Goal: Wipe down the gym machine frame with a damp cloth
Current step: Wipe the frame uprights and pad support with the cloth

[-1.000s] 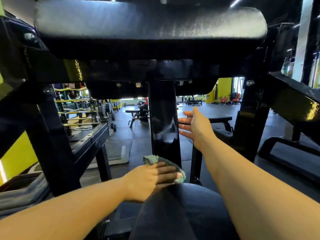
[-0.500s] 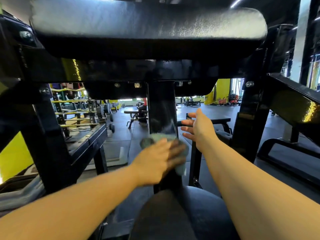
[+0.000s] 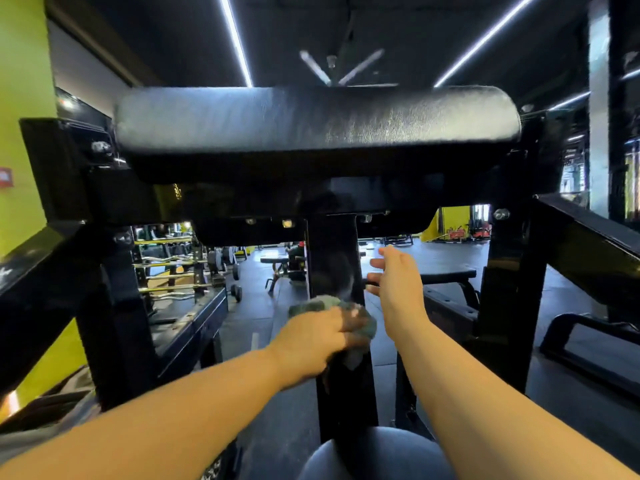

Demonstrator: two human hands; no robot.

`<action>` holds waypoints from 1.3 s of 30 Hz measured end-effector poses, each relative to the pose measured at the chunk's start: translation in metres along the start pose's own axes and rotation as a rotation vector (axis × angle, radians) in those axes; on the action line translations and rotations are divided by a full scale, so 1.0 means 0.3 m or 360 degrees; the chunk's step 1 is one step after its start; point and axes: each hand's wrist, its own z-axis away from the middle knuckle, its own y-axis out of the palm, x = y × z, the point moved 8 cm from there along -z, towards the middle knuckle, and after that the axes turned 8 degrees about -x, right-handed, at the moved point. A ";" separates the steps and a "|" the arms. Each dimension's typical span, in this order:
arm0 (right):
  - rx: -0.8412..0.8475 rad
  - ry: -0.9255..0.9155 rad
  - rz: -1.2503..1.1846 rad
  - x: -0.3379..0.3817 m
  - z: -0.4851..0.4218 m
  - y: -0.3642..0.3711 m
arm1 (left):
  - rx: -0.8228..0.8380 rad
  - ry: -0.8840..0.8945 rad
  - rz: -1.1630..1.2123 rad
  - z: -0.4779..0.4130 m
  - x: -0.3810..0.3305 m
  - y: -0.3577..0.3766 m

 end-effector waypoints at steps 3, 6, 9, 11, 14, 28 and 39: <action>-0.0013 -0.0105 -0.0113 0.049 0.014 0.021 | -0.0155 -0.0622 0.0570 -0.031 0.048 -0.095; 0.0032 -0.0116 -0.0187 0.070 0.024 0.040 | -0.0352 -0.1185 0.0898 -0.111 0.186 -0.191; 0.0061 -0.0090 -0.0202 0.066 0.027 0.044 | -0.0578 -0.1105 0.0677 -0.189 0.258 -0.275; 0.0063 -0.0060 -0.0146 0.046 0.020 0.035 | -0.0621 -0.1021 0.0102 -0.196 0.306 -0.277; 0.0086 0.0002 -0.0064 0.012 0.003 0.025 | -0.0608 -0.0628 -0.0420 -0.208 0.303 -0.241; 0.0162 0.0157 0.0015 -0.044 -0.019 0.015 | -0.0126 -0.0272 -0.0710 -0.230 0.254 -0.057; 0.0651 0.0520 0.0883 -0.187 0.094 -0.065 | 0.0318 0.0339 -0.0225 0.294 -0.186 0.266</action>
